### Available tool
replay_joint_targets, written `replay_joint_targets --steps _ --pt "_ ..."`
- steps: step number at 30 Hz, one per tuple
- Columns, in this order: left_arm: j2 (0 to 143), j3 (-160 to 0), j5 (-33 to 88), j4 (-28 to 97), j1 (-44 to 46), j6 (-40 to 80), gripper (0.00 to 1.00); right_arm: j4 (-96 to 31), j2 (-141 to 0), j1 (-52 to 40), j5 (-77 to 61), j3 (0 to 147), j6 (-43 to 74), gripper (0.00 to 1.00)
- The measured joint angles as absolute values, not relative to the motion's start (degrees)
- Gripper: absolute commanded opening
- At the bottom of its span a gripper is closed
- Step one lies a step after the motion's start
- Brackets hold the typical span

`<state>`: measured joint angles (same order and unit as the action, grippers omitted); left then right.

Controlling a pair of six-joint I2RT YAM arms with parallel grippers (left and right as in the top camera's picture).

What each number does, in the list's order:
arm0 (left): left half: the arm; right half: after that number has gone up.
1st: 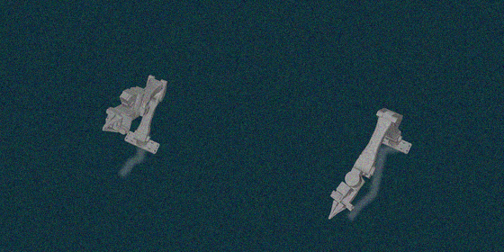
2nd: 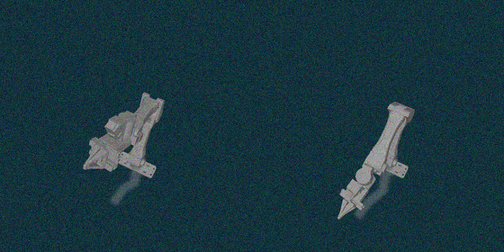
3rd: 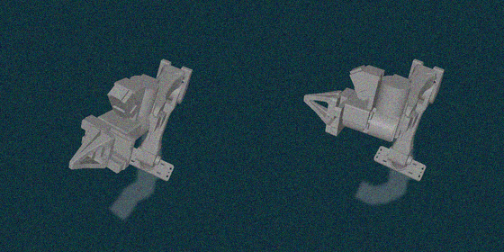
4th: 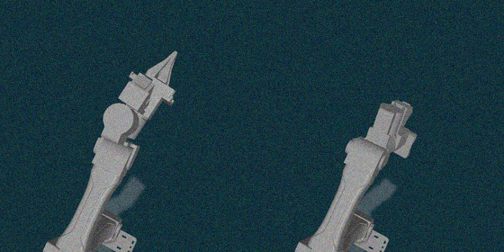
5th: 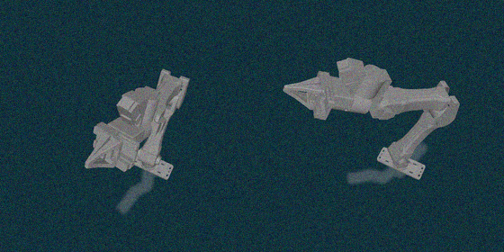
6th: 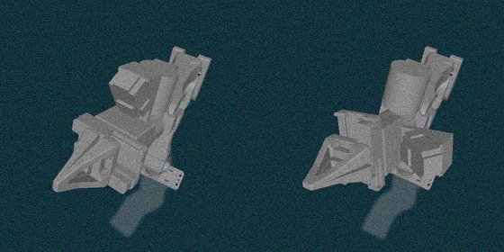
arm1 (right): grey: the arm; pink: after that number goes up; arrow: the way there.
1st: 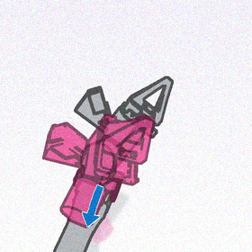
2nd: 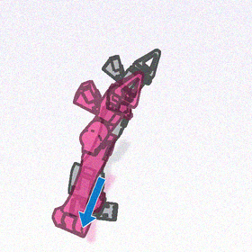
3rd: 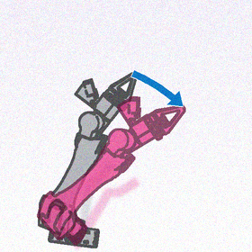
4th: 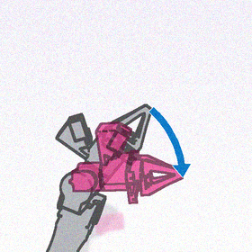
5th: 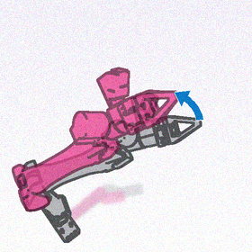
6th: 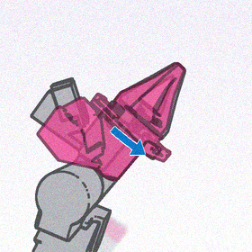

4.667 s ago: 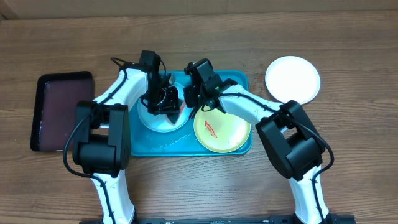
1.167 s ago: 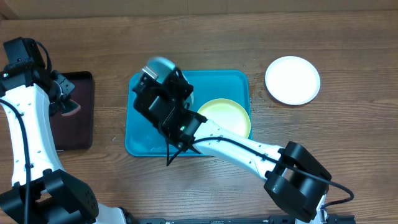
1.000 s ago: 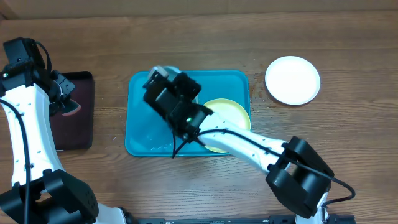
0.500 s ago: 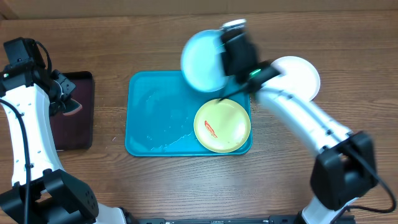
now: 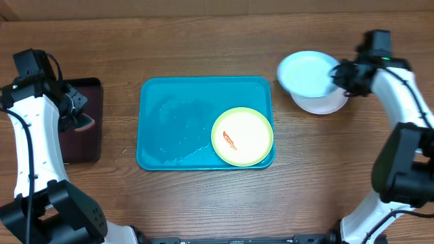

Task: Clean dirty plates on tray and stack at the side
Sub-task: 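Lift the light-blue plate with the right gripper and carry it right, then lower the light-blue plate onto the white plate and open the right gripper, then reach the right gripper to the yellow plate rim and grip it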

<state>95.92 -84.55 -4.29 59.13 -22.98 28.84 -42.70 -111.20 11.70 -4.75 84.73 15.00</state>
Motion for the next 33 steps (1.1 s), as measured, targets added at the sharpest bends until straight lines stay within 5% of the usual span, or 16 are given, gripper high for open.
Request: replay_joint_targets --steps 9,15,22,27,33 --pt "95.92 -84.55 -2.63 58.7 -22.98 28.84 0.04 -40.86 -111.2 17.02 -6.22 83.05 15.44 0.04" --pt "95.92 -84.55 -2.28 58.67 -22.98 28.84 0.04 -37.65 -111.2 16.69 -6.66 78.78 15.31 0.41" --pt "95.92 -84.55 -2.15 58.67 -22.98 28.84 0.04 -37.58 -111.22 16.53 -10.2 78.17 14.94 0.43" --pt "95.92 -84.55 -2.15 58.67 -22.98 28.84 0.04 -36.93 -111.22 15.09 -21.71 78.17 12.99 0.55" --pt "95.92 -84.55 -0.95 58.67 -22.98 28.77 0.04 -34.76 -111.22 5.67 -27.18 78.17 9.98 0.6"
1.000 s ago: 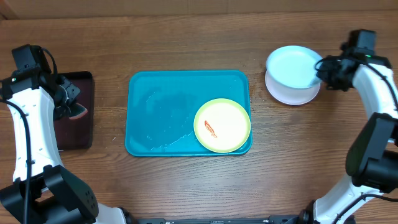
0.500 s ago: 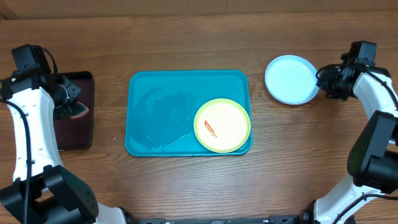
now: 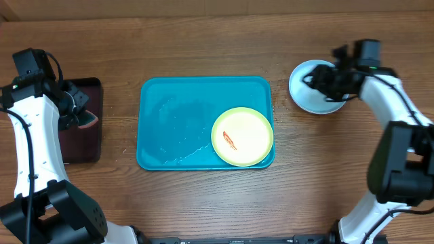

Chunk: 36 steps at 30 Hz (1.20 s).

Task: Clean dirty plates on tray and stack at the side
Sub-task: 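Reach the right gripper to the yellow plate rim and grip it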

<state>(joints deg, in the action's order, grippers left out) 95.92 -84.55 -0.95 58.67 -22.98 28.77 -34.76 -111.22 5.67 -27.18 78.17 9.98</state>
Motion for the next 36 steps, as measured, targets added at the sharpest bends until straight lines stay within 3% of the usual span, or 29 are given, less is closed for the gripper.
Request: replay_joint_targets --steps 4,9,12,17,23,27,36 --pt "95.92 -84.55 0.32 58.7 -22.98 28.34 0.04 -33.43 -111.22 -2.0 -25.21 78.17 8.75 0.66" --pt "95.92 -84.55 1.5 58.67 -22.98 28.14 0.04 -31.9 -111.22 -9.26 -23.44 78.17 7.84 0.86" --pt "95.92 -84.55 1.72 58.67 -22.98 28.12 0.04 -31.64 -111.22 -12.4 -23.18 78.17 7.46 0.73" --pt "95.92 -84.55 2.28 58.37 -22.33 26.76 0.04 -30.04 -111.22 -16.97 -23.73 78.17 7.4 0.78" --pt "95.92 -84.55 3.31 57.93 -18.39 25.06 0.04 -30.5 -111.22 -22.41 -19.49 78.17 7.38 0.77" --pt "95.92 -84.55 3.53 57.76 -15.11 24.4 0.04 -32.67 -111.22 -24.97 -14.33 78.17 7.51 0.56" --pt "95.92 -84.55 3.9 55.4 -8.51 23.53 0.04 -35.35 -111.22 -25.15 -8.16 77.6 7.44 0.56"
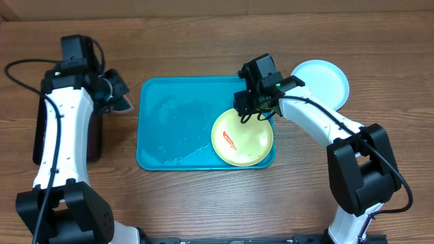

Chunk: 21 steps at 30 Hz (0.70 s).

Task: Clean dirty plates on tray and stack at the side
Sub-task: 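Reach the right gripper to the yellow plate rim and grip it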

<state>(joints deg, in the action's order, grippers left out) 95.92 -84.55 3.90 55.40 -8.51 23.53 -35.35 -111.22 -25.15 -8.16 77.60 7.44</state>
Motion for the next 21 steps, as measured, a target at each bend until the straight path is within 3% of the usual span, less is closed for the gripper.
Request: replay_joint_targets --steps 6,10,18,21 --pt "95.92 -84.55 3.92 55.0 -6.33 23.4 0.04 -35.33 -111.22 -25.17 -3.62 74.94 3.53 0.63" --pt "95.92 -84.55 3.92 55.0 -5.96 23.4 0.04 -35.31 -111.22 -25.17 -1.83 72.12 -1.06 0.63" --pt "95.92 -84.55 3.9 55.0 -5.58 23.38 0.04 -37.6 -111.22 -25.17 -0.89 71.44 -4.23 0.48" --pt "95.92 -84.55 3.9 55.0 -5.58 23.38 0.04 -39.42 -111.22 -25.17 -1.48 71.44 -4.25 0.36"
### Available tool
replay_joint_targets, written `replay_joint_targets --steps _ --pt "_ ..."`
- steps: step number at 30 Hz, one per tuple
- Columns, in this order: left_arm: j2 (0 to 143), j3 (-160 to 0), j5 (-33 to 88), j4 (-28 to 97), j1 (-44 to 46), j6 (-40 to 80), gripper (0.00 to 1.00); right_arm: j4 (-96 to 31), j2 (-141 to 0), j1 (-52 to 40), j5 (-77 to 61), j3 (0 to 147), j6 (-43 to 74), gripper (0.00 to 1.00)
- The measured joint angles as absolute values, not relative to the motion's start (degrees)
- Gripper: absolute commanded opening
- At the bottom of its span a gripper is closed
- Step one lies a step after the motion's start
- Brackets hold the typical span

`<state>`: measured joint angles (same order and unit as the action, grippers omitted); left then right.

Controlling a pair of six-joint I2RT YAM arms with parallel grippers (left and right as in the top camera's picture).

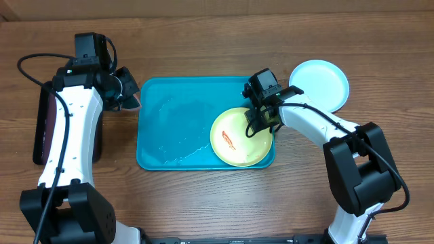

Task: Clean dirty plates on tray and stack at the side

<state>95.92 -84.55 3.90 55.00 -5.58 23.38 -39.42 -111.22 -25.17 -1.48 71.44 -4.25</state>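
Note:
A yellow-green rimmed plate (pixel 234 141) with a red smear lies at the right end of the teal tray (pixel 173 125). My right gripper (pixel 260 123) is down at the plate's upper right rim, fingers either side of the edge; whether they have closed is unclear. A pale blue plate (pixel 324 80) sits on the table right of the tray, on top of the side stack. My left gripper (pixel 129 96) hovers just off the tray's upper left corner, shut on a dark reddish sponge (pixel 130 102).
A dark rectangular tray (pixel 44 129) lies at the far left under my left arm. The tray's left half shows wet streaks. Bare wooden table (pixel 203 196) runs along the front and back of the tray.
My right gripper has come down from above the plate's top rim onto its upper right rim, and the plate sits slightly further left. My left gripper with the sponge has shifted a little right, nearer the tray.
At first my right gripper held a pale blue plate above a white one at the right, and my left was over the dark tray. Then the blue plate lay on the stack. Then my right gripper was over the dirty plate and my left near the tray with the sponge.

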Motion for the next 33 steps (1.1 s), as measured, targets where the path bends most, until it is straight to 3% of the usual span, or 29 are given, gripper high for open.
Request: replay_joint_targets --steps 3,5,11,12,21,25,28,33 --pt "95.92 -84.55 3.9 54.98 -5.58 23.38 0.04 -40.03 -111.22 -25.1 -3.9 71.44 -3.77 0.21" --pt "95.92 -84.55 3.9 54.98 -5.58 23.38 0.04 -38.85 -111.22 -25.12 -5.72 71.44 -2.22 0.17" --pt "95.92 -84.55 3.95 55.0 -5.58 23.38 0.04 -34.41 -111.22 -25.12 -9.5 71.44 5.19 0.43" --pt "95.92 -84.55 3.97 55.05 -5.58 23.38 0.04 -34.54 -111.22 -25.15 -9.41 71.44 6.61 0.53" --pt "95.92 -84.55 4.1 55.24 -5.58 23.38 0.04 -46.35 -111.15 -24.51 -5.61 71.53 20.86 0.55" --pt "95.92 -84.55 4.1 54.96 -5.58 23.38 0.04 -50.04 -111.11 -24.62 -6.11 71.61 22.55 0.49" --pt "95.92 -84.55 4.1 54.85 -5.58 23.38 0.04 -50.61 -111.11 -24.73 -5.98 71.61 23.35 0.36" --pt "95.92 -84.55 4.1 54.85 -5.58 23.38 0.04 -48.82 -111.11 -24.73 -5.72 71.53 24.95 0.24"
